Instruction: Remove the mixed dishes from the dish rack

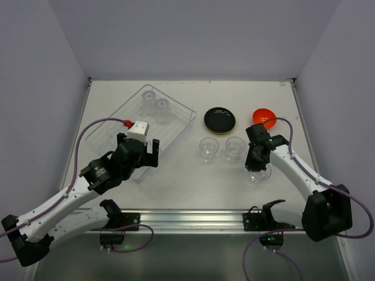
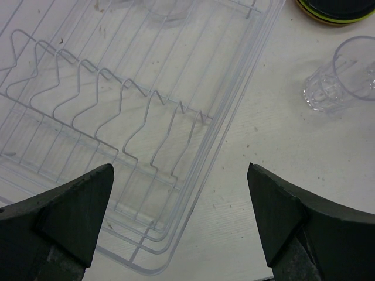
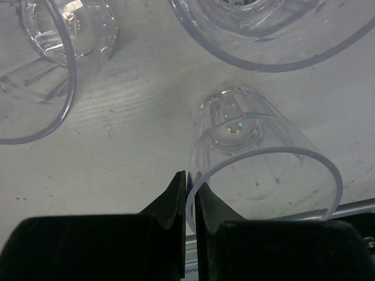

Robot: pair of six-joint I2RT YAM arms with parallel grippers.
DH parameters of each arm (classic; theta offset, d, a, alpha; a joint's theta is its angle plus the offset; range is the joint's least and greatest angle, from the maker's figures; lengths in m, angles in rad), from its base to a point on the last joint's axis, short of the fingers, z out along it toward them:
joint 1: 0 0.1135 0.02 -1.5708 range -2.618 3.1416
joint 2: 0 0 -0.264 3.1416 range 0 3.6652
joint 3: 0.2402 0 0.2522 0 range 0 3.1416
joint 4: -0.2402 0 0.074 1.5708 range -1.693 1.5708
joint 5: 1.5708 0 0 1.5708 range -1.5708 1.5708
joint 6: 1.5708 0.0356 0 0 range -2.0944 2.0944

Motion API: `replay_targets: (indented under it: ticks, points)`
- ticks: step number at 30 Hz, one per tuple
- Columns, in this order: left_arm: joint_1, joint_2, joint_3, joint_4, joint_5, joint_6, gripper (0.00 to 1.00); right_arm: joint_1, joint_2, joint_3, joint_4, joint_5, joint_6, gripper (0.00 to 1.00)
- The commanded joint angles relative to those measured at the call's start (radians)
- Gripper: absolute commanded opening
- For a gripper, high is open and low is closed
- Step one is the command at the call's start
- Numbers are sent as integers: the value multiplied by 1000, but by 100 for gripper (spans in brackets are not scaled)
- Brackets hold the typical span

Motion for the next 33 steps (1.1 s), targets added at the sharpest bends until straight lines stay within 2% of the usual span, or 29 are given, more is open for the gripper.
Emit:
replay_targets:
  ticks: [1,6,8,13,18,21,22,31,33]
  points:
    - [1,-16,-10,39,2,18,100,3,23,7,78,30,9,4]
    - [1,-15,-12,37,-6,16,100,3,93,18,105,35,-7,9]
    - [3,-12,-12,37,-14,15,100,5,102,19,123,30,-14,16]
    - [4,8,-4,31,-38,6,100,6,110,33,138,16,-37,23]
    - [26,30,5,20,-58,-5,100,8,70,41,142,3,-59,38]
    - [33,33,7,16,-69,-14,100,9,26,45,114,3,-65,48]
    - [33,33,10,16,-76,-17,100,9,12,48,102,12,-65,57]
    - [35,70,118,-23,-96,-125,100,9,-239,117,11,-16,-106,75]
    - [35,97,148,-13,-106,-135,100,9,-314,137,10,-11,-134,87]
